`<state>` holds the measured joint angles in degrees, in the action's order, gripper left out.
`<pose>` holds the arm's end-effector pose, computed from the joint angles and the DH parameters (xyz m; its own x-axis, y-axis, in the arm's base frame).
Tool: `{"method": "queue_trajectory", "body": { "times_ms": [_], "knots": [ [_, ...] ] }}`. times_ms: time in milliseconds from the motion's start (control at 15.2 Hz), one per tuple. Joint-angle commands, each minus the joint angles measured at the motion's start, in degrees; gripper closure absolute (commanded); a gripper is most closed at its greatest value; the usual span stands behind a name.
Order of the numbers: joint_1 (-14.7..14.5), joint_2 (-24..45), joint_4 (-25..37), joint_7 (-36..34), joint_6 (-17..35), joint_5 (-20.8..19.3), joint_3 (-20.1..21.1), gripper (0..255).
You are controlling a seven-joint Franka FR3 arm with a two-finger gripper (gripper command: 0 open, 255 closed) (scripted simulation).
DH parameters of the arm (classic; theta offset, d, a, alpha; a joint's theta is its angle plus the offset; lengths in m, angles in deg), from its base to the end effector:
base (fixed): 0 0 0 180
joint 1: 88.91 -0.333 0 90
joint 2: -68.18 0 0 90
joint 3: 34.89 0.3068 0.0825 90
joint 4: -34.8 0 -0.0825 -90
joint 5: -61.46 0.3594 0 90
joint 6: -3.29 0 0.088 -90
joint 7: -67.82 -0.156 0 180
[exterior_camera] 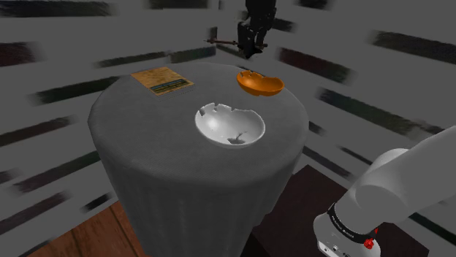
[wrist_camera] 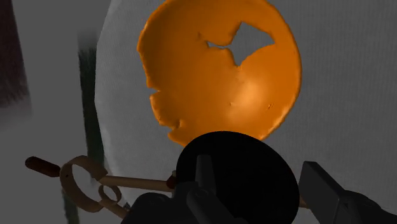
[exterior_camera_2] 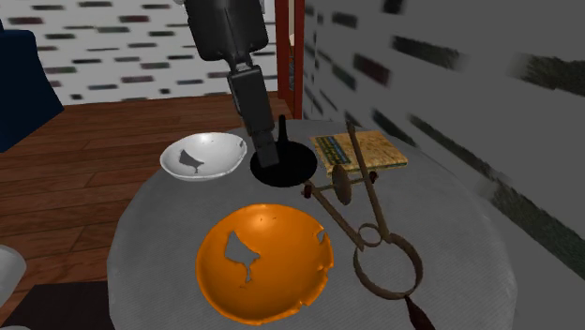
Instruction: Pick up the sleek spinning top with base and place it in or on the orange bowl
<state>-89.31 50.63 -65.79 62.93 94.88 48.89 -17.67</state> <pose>0.4293 0.1233 0.6343 0.9612 0.2253 0.1594 0.1725 -0.9413 0.2901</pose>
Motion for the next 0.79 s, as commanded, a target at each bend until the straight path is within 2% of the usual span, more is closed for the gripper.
{"method": "queue_trajectory", "body": {
  "times_ms": [0, 132, 726],
  "knots": [
    [0.43, -3.40, -3.66, 2.58, 1.03, 0.66, -2.10, 255],
    [0.88, -6.97, -7.23, 5.59, 1.80, 0.99, -4.62, 255],
    [0.44, -9.11, -16.11, 4.21, 8.41, 1.14, -4.87, 255]
  ]
}}
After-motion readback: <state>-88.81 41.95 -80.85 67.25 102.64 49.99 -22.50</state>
